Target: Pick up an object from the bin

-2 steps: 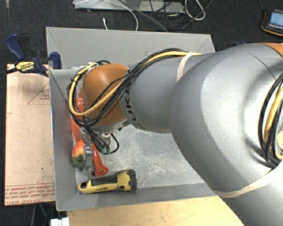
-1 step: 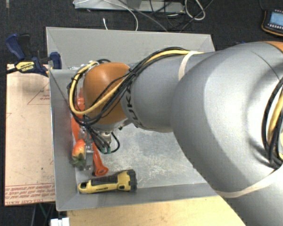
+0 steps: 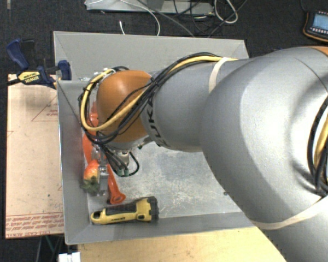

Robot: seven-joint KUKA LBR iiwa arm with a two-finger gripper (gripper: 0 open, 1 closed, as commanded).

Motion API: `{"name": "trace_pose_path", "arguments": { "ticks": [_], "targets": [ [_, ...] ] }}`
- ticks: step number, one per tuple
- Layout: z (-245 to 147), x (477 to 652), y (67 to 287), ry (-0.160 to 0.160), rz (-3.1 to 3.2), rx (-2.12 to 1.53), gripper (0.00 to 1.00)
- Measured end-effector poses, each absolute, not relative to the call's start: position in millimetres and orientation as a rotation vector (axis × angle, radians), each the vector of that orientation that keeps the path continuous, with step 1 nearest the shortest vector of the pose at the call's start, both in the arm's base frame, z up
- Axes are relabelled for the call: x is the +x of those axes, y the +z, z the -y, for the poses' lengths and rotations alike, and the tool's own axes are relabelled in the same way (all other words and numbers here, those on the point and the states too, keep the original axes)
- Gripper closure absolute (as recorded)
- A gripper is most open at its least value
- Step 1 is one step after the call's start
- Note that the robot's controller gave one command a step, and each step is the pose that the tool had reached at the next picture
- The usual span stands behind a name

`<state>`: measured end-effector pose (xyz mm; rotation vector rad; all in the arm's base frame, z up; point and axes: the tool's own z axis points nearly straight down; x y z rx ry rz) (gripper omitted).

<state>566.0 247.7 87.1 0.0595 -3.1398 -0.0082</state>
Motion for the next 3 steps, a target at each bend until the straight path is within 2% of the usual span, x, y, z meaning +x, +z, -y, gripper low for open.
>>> {"name": "trace_pose_path", "arguments": {
  "ticks": [1,2,3],
  "targets": [
    [-247.8,566.2,90.3,-0.009,3.141,0.058,1.00],
    [-246.9,564.1,111.3,-0.006,3.133,0.057,1.00],
    [-247.3,564.9,141.4,-0.008,3.136,0.056,1.00]
  ]
}}
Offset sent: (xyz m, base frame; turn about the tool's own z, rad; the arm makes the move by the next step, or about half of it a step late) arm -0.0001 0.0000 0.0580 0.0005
